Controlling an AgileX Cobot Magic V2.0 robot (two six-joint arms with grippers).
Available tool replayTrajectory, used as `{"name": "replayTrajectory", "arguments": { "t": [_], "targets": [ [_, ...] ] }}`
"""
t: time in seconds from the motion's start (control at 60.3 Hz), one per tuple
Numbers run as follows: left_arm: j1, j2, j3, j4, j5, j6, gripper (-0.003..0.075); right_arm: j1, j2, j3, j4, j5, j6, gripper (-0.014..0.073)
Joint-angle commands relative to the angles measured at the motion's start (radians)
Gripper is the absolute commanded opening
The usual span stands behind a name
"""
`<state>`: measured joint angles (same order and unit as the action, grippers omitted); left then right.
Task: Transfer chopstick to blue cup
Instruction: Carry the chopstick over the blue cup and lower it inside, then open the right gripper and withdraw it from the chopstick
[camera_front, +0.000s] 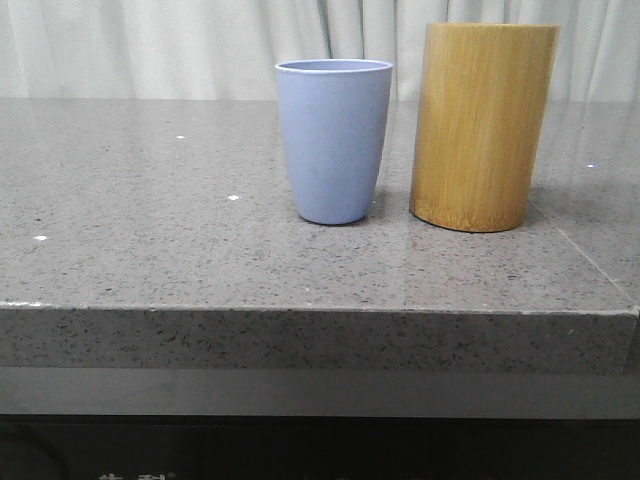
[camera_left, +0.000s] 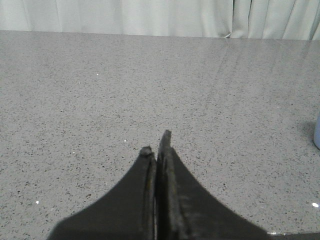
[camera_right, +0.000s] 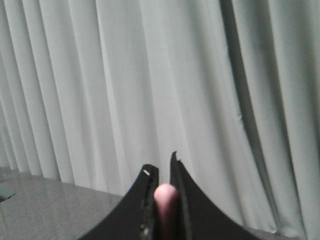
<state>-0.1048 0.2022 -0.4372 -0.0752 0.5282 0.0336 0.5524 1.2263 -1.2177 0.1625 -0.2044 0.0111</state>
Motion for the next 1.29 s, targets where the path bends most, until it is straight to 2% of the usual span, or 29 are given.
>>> {"name": "replayTrajectory", "arguments": {
  "t": [0.0,0.465,0.547,0.763,0.929,1.012,1.228,1.277],
  "targets": [
    [0.001,0.009,-0.028,-0.012,-0.084,-0.010,-0.0019,0.039,0.043,-0.036,-0.018,-0.090,-0.003,-0.0006],
    [0.001,0.009,-0.028,-0.012,-0.084,-0.010,-0.0019,0.062,0.264,-0.032,-0.018,-0.086,-0.004,0.0000],
    [0.001,0.009,-0.028,-0.012,-0.084,-0.010,-0.0019,0.062,0.266,-0.032,-0.018,-0.071,-0.004,0.0045],
    [0.001,0.009,-0.028,-0.012,-0.084,-0.010,-0.0019,0.062,0.266,-0.032,-0.018,-0.054,-0.004,0.0240],
    [0.001,0.009,-0.028,-0.012,-0.084,-0.010,-0.0019,0.054,0.243,-0.035,-0.018,-0.034,-0.011,0.0262],
    [0.001,0.009,-0.028,-0.012,-0.084,-0.010,-0.0019,0.037,0.210,-0.044,-0.018,0.018,-0.011,0.0223],
    [0.001,0.009,-0.028,-0.012,-0.084,-0.010,-0.0019,-0.067,0.113,-0.131,-0.027,0.322,-0.011,-0.0040],
    [0.001,0.009,-0.028,-0.012,-0.084,-0.010,-0.0019,-0.094,0.089,-0.140,-0.031,0.367,-0.011,-0.0071]
  ]
}}
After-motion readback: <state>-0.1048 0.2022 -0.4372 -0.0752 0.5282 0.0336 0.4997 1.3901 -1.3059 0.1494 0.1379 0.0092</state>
